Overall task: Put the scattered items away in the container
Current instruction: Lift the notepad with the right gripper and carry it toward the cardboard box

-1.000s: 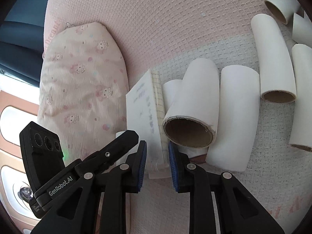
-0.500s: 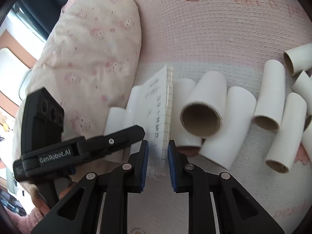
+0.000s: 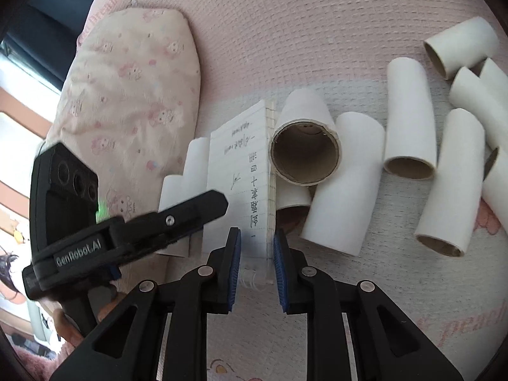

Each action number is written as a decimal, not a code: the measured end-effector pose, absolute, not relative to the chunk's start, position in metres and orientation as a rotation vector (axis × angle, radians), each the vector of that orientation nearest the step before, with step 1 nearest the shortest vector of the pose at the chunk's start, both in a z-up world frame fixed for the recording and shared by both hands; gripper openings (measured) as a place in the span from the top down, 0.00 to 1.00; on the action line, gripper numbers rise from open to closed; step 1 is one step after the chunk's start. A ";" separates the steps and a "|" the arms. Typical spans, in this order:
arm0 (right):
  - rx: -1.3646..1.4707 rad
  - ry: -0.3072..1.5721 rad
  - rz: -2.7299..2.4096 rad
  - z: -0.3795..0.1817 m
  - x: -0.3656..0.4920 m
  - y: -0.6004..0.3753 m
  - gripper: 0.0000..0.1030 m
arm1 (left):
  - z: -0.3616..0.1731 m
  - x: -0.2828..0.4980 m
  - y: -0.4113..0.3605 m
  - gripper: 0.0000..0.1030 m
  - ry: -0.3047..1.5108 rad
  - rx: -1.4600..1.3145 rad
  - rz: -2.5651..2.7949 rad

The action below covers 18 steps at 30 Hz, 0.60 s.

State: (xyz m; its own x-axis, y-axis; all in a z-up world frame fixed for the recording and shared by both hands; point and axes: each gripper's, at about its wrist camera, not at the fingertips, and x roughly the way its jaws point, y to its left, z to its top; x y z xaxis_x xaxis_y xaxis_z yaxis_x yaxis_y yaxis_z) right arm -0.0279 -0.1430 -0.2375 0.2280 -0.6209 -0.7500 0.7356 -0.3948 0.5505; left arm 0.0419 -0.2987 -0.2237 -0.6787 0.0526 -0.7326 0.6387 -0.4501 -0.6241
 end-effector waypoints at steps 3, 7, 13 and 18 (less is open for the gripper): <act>1.358 0.094 -1.413 -0.245 -0.029 -0.149 0.82 | -0.229 0.047 -0.305 0.53 1.421 0.969 -2.167; 1.334 0.098 -1.409 -0.247 -0.030 -0.153 0.81 | -0.230 0.050 -0.306 0.53 1.434 0.958 -2.162; 1.288 0.175 -1.454 -0.237 -0.024 -0.156 0.81 | -0.222 0.048 -0.295 0.65 1.317 1.007 -2.141; 1.238 0.207 -1.466 -0.226 -0.016 -0.151 0.81 | -0.206 0.055 -0.287 0.66 1.286 0.968 -2.156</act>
